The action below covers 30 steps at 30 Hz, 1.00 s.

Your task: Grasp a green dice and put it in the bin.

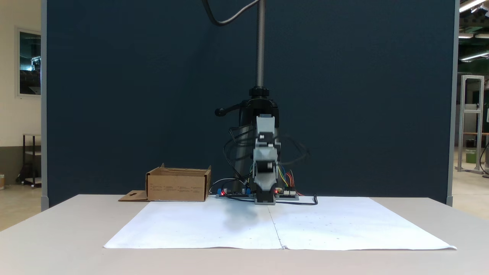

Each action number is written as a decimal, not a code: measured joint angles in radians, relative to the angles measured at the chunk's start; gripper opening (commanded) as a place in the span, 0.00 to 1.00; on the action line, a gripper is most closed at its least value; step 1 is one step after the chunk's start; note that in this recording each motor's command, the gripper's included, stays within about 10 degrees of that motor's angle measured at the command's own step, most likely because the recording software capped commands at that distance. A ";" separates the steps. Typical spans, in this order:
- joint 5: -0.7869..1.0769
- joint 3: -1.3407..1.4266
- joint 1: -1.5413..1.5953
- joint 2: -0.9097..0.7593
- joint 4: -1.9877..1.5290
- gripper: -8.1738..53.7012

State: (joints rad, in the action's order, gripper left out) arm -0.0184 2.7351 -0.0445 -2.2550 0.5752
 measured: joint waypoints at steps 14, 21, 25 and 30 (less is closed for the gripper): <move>0.063 0.318 0.044 0.000 0.430 0.83; 0.063 0.325 0.044 0.000 0.578 0.83; 0.075 0.330 0.044 0.000 0.690 0.83; 0.077 0.330 0.044 0.000 0.827 0.84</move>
State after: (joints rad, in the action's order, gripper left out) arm 0.0583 3.0649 0.0000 -2.2550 1.4021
